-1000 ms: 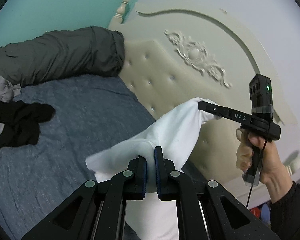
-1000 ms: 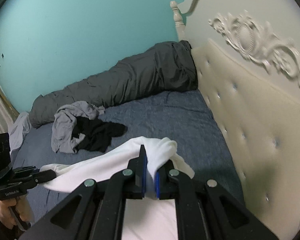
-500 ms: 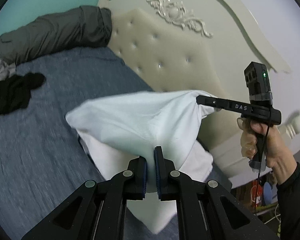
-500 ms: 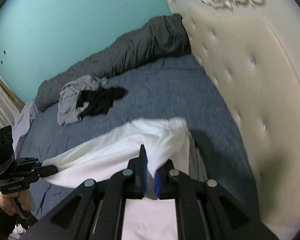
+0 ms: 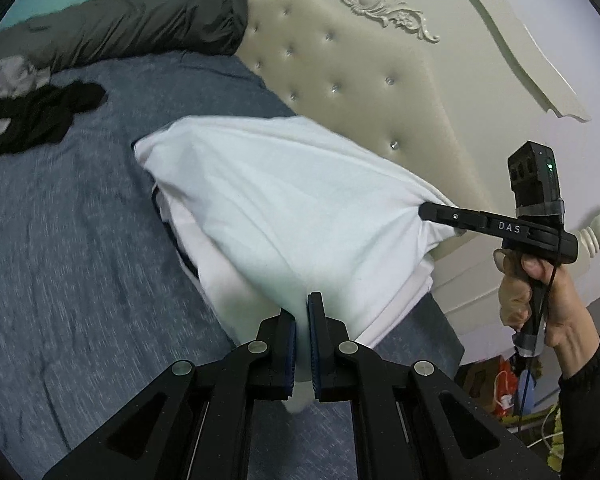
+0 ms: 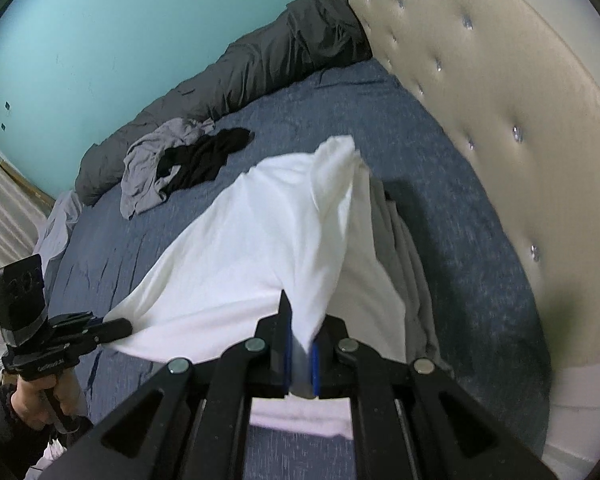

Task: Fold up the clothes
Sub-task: 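Lower the folded polo onto the clothes stack with both tools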

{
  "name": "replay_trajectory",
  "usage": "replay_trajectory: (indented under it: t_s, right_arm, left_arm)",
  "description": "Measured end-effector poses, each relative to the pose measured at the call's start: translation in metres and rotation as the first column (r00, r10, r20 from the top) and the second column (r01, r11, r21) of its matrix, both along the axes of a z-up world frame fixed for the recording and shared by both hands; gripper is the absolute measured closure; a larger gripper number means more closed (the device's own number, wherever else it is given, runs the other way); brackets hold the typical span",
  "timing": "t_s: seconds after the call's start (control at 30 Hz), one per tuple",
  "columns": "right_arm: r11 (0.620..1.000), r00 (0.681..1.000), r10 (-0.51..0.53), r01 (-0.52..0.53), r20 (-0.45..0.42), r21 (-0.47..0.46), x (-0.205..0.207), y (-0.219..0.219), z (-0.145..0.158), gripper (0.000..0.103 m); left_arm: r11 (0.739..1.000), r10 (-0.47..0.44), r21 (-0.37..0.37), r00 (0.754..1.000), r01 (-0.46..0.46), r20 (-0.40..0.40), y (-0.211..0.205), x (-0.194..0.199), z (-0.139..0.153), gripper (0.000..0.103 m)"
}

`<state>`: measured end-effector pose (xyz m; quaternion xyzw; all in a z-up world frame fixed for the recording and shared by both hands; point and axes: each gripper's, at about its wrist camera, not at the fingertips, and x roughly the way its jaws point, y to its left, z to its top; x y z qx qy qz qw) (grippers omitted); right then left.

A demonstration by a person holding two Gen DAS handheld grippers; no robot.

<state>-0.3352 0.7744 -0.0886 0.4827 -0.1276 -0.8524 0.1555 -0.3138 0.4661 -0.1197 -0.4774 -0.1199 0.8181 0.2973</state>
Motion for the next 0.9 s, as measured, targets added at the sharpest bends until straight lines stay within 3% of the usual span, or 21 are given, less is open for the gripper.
replay_trajectory:
  t_s: [0.47, 0.8, 0.9]
  right_arm:
    - [0.991, 0.993, -0.035, 0.048, 0.113, -0.121, 0.017, 0.022, -0.021, 0.097]
    - [0.961, 0.991, -0.064, 0.092, 0.114, -0.259, 0.021, 0.042, -0.011, 0.097]
    - [0.946, 0.990, -0.066, 0.101, 0.124, -0.308, 0.021, 0.046, -0.007, 0.097]
  left_arm:
    - [0.993, 0.043, 0.109, 0.995, -0.052, 0.084, -0.014, 0.015, -0.023, 0.098]
    - [0.983, 0.039, 0.177, 0.995, -0.054, 0.087, -0.018, 0.014, -0.001, 0.098]
    - [0.986, 0.033, 0.161, 0.996, -0.047, 0.085, -0.017, 0.012, 0.002, 0.098]
